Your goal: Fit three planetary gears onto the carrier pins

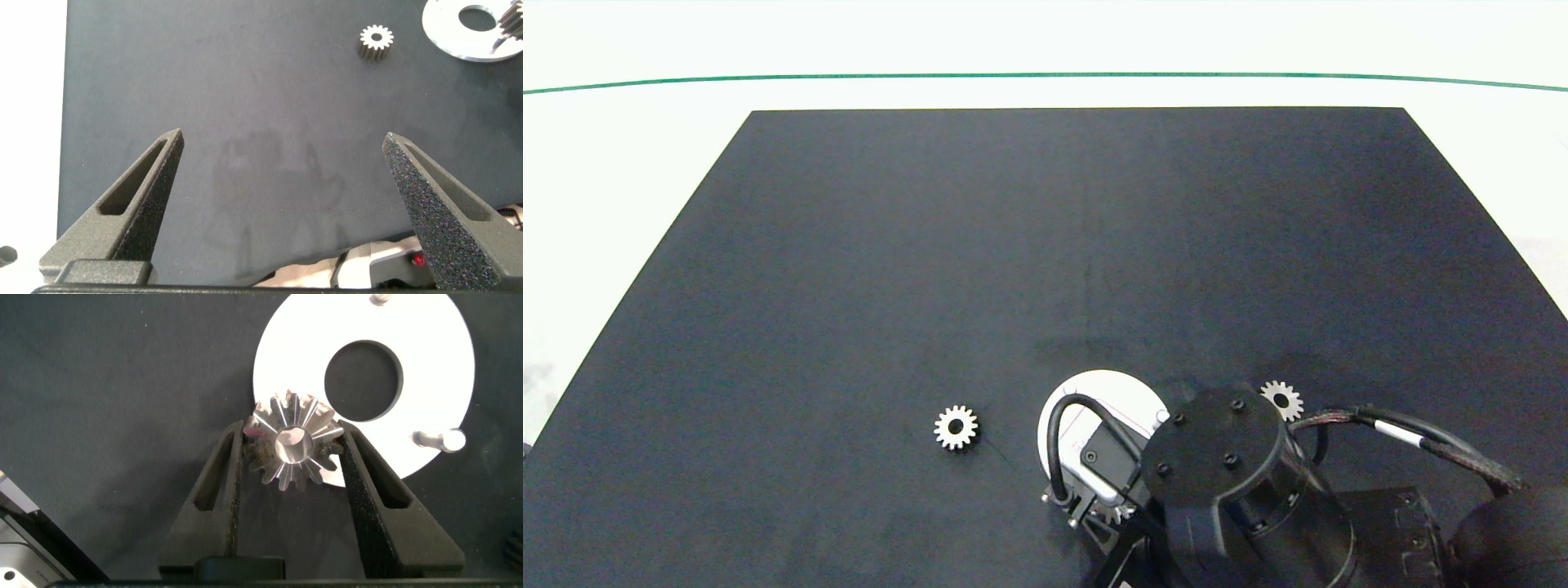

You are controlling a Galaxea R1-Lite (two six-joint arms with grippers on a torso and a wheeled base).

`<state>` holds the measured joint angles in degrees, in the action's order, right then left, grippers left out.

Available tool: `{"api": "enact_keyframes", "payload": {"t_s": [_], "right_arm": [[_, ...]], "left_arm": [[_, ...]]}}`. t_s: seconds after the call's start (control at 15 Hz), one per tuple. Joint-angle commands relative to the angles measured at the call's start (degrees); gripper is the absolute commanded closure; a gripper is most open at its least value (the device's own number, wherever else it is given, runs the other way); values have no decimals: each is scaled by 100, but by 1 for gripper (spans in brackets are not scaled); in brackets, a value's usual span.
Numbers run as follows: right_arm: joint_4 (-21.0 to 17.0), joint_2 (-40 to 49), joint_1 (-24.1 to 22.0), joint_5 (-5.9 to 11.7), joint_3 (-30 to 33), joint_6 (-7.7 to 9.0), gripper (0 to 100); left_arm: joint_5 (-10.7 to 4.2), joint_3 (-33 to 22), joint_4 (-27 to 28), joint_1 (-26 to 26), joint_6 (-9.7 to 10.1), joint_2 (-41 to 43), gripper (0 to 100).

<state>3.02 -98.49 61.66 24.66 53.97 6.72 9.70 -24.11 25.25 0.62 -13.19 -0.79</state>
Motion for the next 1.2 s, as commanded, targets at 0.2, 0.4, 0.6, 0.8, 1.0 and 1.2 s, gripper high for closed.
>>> {"api": "enact_keyframes", "payload": {"t_s": [0.2, 0.4, 0.6, 0.8, 1.0, 1.2], "right_arm": [[5, -100, -5, 21, 17, 5, 99], [23, -188, -31, 39, 26, -4, 99], [23, -232, -66, 39, 61, -13, 99], [32, -232, -84, 39, 70, -13, 99], [32, -241, -93, 39, 70, -13, 99], [23, -241, -102, 39, 105, -13, 99]], "left_arm": [[5, -58, 15, -1, -8, -9, 0], [5, -94, 15, 8, -8, -17, 0], [5, -94, 15, 8, -8, -17, 0], [5, -94, 15, 8, -8, -26, 0], [5, -94, 15, 17, -8, -35, 0], [14, -111, 15, 17, -8, -53, 0]]}}
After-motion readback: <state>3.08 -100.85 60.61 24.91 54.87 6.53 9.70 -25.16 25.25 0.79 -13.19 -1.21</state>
